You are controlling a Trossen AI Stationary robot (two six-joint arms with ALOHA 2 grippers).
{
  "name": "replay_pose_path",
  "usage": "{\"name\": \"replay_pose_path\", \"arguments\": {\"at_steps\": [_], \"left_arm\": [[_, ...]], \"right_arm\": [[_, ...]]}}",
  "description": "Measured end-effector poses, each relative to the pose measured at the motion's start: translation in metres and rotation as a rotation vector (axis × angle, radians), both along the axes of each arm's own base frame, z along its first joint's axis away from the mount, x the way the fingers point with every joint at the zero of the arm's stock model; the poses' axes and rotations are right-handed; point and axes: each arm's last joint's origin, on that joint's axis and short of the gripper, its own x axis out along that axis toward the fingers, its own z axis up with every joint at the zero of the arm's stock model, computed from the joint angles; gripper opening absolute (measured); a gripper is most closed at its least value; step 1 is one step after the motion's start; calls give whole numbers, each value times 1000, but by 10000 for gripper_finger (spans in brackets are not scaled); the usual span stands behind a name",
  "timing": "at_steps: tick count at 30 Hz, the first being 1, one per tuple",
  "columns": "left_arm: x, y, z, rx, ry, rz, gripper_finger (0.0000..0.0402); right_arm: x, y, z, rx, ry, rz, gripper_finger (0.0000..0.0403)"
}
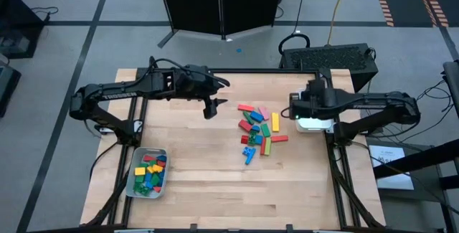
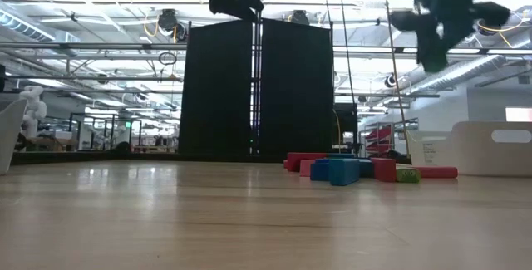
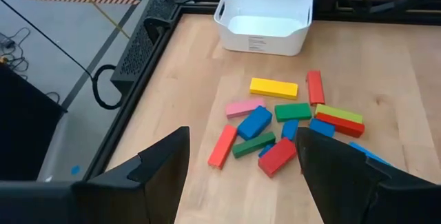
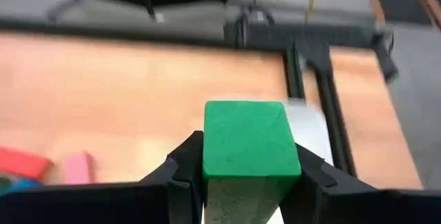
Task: Sort blocks by size
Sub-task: Put the green block into the white bin, then put the orange arch block into the white bin
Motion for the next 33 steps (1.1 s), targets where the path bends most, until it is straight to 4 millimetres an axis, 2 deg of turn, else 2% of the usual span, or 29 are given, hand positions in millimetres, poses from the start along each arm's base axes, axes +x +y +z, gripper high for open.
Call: {"name": "replay_pose_path", "arguments": {"at_steps": [5,6,10,14,17,21,24,28,30,33], "left_arm": [[0,0,1,3,-6,-1,265],[0,0,1,2,-7,0,265],[0,0,0,-17,-10,11,265],[0,0,0,-19,-7,10,265],[0,0,0,-20,-6,9,265],[8,1,-10,-26,26,9,265],[20,4,-34,-40,95,10,265],[34,6,-66,-62,197,7,265],[40,5,-76,-95,224,-27,265],[49,2,-84,-139,206,-95,265]], "right_arm": [[-2,-4,-41,122,17,-47,111],[-2,-4,-50,132,17,-51,121],[-4,-7,-77,197,-20,-81,228],[-6,-10,-83,227,-33,-115,331],[-4,-13,-77,225,-39,-106,371],[7,-19,-55,211,-64,-18,378],[19,-22,-27,180,-109,90,365],[44,-23,8,110,-226,362,350],[56,-23,14,95,-264,473,345],[64,-22,8,144,-252,529,342]]}}
